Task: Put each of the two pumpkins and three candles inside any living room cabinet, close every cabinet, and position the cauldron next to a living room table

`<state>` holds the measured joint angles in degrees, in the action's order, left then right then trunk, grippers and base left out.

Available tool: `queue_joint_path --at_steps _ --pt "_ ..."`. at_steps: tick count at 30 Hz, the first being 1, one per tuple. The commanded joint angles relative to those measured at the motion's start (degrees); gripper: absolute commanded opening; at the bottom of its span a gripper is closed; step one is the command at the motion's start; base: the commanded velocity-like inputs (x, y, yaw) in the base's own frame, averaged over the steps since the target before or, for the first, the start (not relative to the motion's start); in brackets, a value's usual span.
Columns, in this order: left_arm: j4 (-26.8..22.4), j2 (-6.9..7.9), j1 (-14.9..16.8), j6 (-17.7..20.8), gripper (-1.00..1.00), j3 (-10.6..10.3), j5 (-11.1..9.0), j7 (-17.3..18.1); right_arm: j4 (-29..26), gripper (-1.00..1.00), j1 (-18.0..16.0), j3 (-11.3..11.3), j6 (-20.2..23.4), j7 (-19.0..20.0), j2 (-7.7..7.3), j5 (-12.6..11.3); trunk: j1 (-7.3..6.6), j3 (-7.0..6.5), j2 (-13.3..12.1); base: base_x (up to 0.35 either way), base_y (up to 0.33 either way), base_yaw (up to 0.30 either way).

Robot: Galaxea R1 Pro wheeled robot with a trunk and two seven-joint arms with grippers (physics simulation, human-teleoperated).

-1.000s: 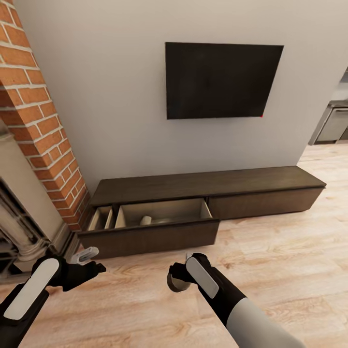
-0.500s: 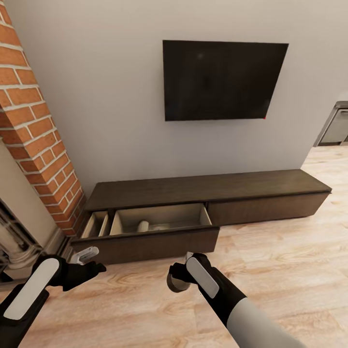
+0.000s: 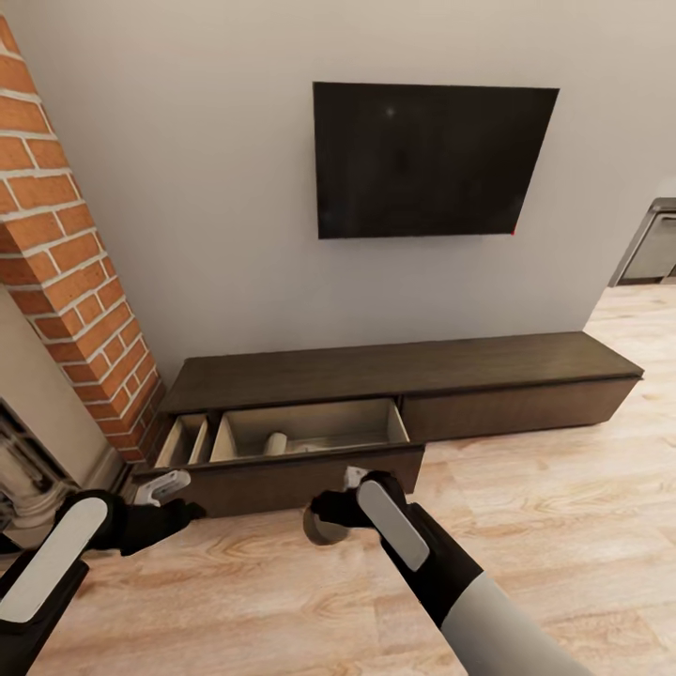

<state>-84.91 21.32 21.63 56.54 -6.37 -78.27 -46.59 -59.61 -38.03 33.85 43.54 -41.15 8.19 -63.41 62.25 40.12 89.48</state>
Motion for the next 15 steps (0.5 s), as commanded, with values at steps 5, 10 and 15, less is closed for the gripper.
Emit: queue_joint_path --at_steps 5,10,15 --pt "-2.2 0.13 0.0 0.1 1.0 0.2 -0.8 -0.6 -8.7 -1.0 0.0 0.0 4.0 -5.0 -0.03 -0.4 -1.1 -0.84 -2.0 0.0 0.0 0.0" --pt "-3.1 0.42 0.4 0.0 1.0 0.3 -1.8 -0.6 -11.2 -1.0 0.0 -4.3 9.1 -7.3 0.05 -1.9 -2.2 -1.74 -4.0 0.0 0.0 0.0" --pt "-3.5 1.82 1.3 0.0 1.0 2.9 -4.6 -0.6 -12.4 -1.0 0.0 -12.4 13.9 -7.6 0.05 -2.4 -3.3 -2.63 -6.0 0.0 0.0 0.0"
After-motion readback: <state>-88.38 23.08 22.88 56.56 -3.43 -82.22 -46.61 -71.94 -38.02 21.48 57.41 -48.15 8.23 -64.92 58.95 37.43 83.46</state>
